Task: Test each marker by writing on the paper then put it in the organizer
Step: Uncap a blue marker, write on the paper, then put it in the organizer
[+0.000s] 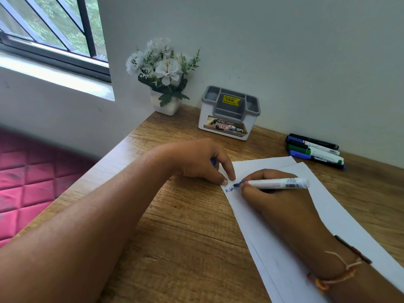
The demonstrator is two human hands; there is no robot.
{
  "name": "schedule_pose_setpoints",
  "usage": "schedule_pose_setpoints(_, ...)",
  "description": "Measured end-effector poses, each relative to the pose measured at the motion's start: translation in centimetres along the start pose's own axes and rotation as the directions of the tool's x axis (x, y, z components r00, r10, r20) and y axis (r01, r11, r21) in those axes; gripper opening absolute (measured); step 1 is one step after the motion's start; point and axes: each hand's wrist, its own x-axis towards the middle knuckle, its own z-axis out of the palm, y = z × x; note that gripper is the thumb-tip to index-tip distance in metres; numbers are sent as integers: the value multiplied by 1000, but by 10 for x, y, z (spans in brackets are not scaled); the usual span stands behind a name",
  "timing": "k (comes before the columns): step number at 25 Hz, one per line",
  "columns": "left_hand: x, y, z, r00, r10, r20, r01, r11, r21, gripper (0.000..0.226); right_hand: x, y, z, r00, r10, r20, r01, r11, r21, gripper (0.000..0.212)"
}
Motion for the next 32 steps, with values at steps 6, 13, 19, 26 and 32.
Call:
schedule_pose_setpoints(6, 0, 0, 0, 1000, 1, -4, -1, 1000, -4, 19, -1, 0, -1, 1000, 19, -10, -19, 1000, 5, 10)
schedule_pose_setpoints(13, -1, 0, 0, 1000, -7, 7, 7, 1000, -6, 19, 0, -2, -1, 998, 67, 5, -67, 997, -40, 8)
schedule_pose_setpoints(19, -2, 3, 0, 1000, -11, 2, 11, 1000, -1, 19, -1, -2, -1, 997, 72, -3, -72, 996, -46, 8)
schedule_pose_setpoints(26, -2, 2, 1, 1000, -22, 1, 22, 1000, 9, 17, -1, -3, 0, 997, 77, -28, -78, 997, -23, 10)
schedule_pose_setpoints(32, -2, 3, 0, 1000, -19, 3, 19, 1000, -3, 19, -1, -6, 0, 996, 86, 12, -85, 995, -57, 8)
